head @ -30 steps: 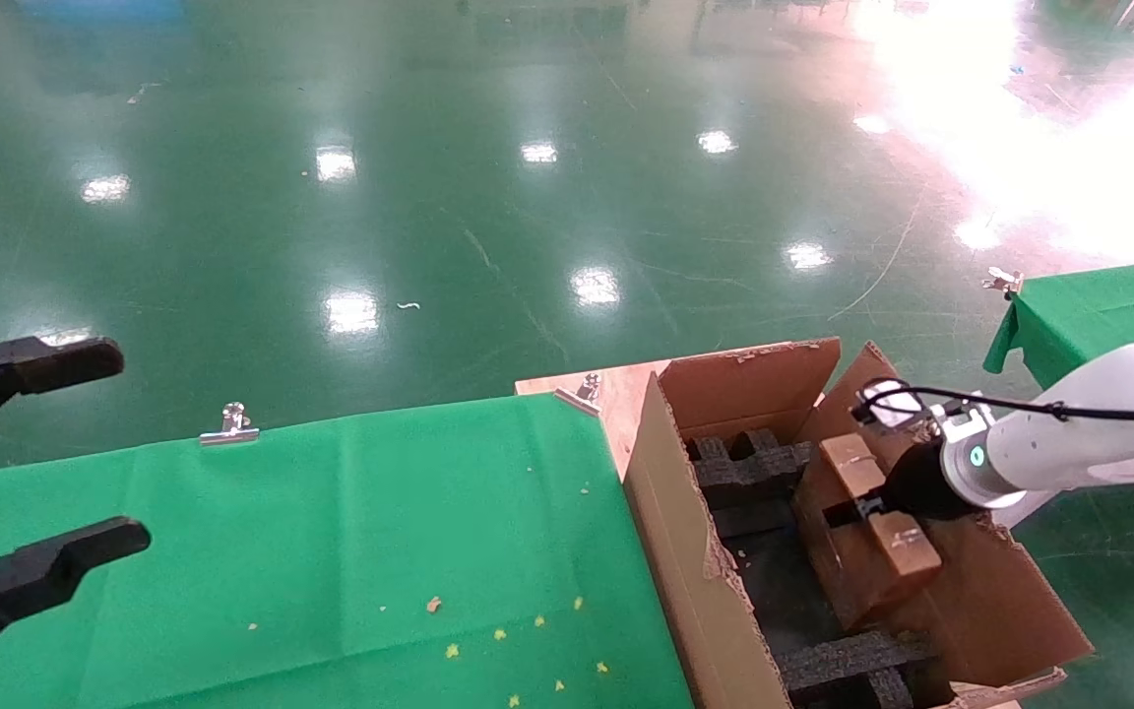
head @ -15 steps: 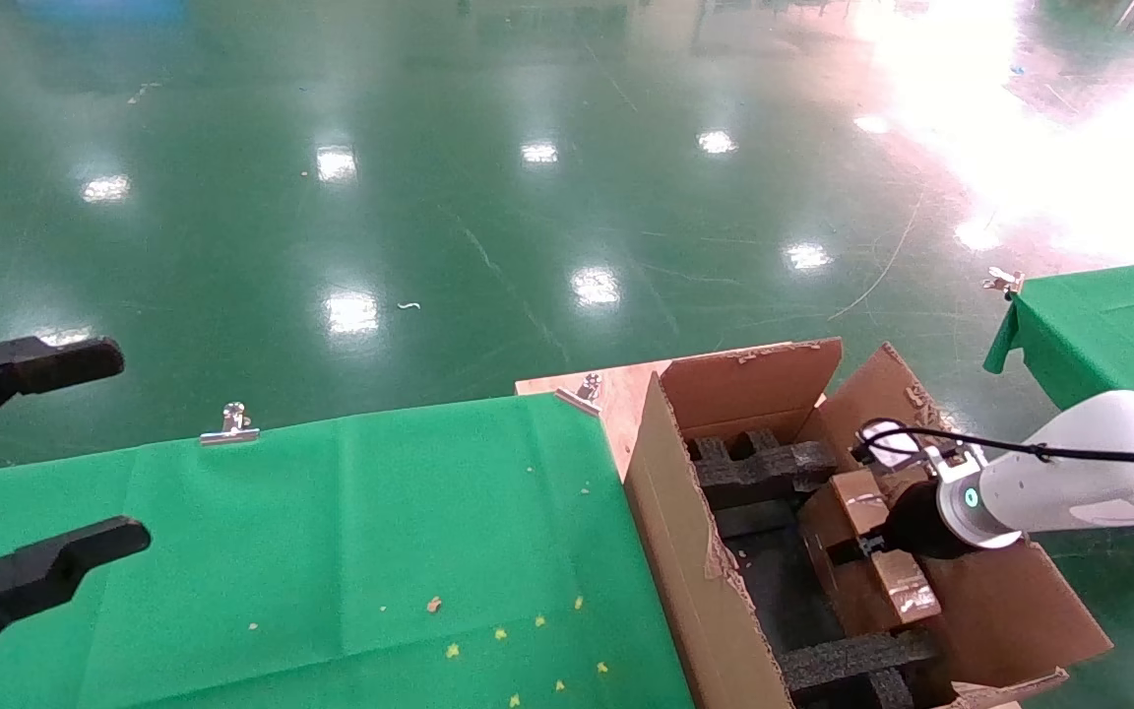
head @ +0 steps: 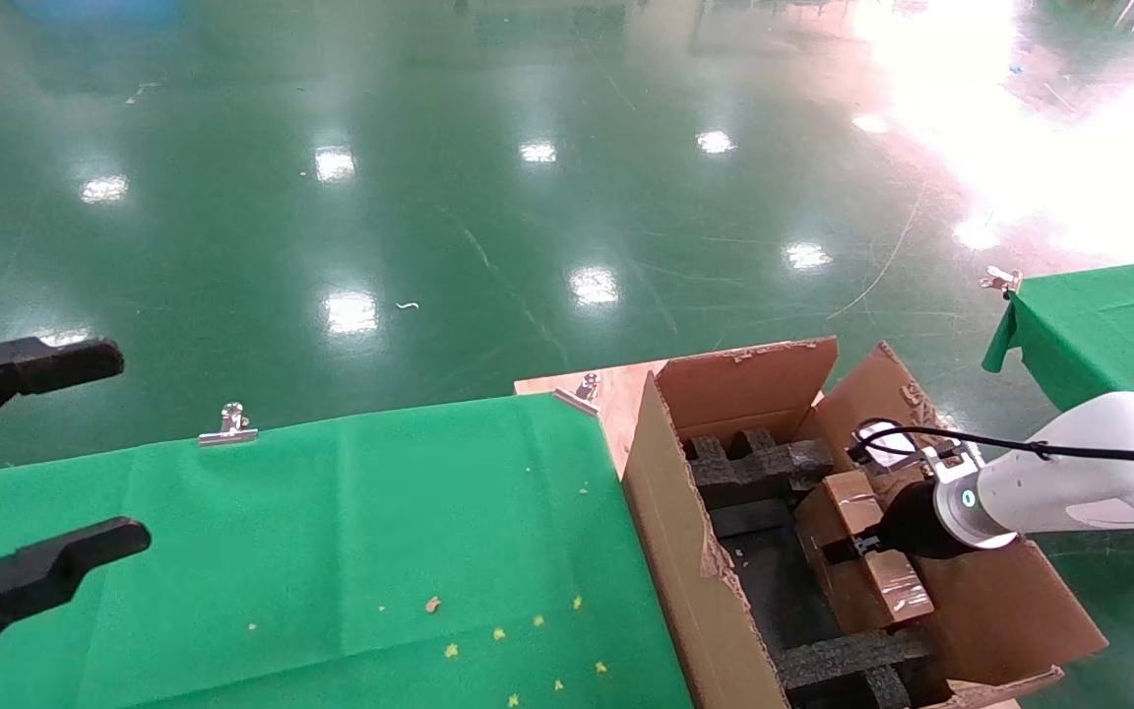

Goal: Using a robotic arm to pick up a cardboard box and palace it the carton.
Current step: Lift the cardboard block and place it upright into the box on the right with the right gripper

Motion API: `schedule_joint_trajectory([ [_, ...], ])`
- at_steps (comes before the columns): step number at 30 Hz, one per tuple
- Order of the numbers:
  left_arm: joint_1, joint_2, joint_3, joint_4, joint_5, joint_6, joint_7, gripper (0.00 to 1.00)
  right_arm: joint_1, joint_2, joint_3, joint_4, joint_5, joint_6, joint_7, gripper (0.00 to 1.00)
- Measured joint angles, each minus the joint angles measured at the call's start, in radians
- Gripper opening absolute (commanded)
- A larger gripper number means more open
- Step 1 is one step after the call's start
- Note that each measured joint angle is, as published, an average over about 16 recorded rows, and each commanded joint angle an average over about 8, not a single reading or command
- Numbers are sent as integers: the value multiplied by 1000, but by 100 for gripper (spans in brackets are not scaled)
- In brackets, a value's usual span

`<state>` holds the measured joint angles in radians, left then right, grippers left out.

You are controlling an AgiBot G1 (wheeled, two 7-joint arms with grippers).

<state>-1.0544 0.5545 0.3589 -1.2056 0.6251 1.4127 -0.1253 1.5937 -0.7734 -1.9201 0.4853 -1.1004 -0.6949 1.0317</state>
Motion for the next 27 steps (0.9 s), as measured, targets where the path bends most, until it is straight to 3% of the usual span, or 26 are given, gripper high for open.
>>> schedule_joint_trajectory([
  [17,0,0,0,0,0,0,0,100,16,5,0,8,-1,-5,3,100],
  [27,0,0,0,0,0,0,0,100,73,33,8,51,-9,-1,4,100],
])
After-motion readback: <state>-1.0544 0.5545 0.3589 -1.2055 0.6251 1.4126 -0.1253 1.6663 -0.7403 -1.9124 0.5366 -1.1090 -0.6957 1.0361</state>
